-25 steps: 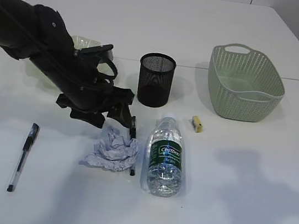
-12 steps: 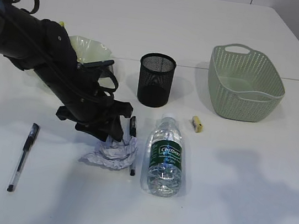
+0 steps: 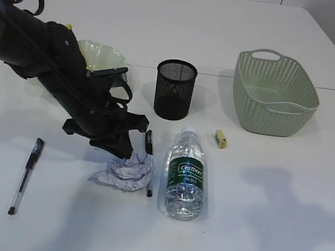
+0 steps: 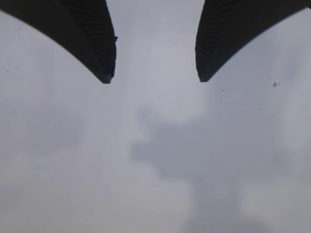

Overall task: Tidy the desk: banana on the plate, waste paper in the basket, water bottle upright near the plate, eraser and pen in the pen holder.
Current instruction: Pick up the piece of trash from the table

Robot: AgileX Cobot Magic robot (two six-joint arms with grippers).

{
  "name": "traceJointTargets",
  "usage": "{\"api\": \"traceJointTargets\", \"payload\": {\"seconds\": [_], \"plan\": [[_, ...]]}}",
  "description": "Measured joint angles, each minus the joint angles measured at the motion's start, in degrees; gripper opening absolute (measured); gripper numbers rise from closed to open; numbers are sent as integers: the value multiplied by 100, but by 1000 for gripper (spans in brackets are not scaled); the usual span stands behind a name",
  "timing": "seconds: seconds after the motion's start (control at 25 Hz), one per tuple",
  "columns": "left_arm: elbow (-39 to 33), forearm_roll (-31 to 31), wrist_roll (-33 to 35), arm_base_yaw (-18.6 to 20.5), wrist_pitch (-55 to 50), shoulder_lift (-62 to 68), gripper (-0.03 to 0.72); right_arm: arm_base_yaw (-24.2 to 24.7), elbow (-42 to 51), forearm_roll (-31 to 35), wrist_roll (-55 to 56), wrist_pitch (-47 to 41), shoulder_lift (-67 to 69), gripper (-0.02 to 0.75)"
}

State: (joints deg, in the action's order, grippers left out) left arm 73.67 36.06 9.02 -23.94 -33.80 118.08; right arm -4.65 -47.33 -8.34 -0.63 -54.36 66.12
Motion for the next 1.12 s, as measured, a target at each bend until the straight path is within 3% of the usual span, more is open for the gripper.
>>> {"api": "traceJointTargets", "payload": {"seconds": [0.36,0.68,1.12], "plan": [[10,-77,0,0,-28,-53,8,0,0,0,0,0,0,396],[22,-446,0,0,-94,-661,8,0,0,-2,0,0,0,396],[22,-504,178,0,-603,-1733,7,0,0,9,0,0,0,396]]}}
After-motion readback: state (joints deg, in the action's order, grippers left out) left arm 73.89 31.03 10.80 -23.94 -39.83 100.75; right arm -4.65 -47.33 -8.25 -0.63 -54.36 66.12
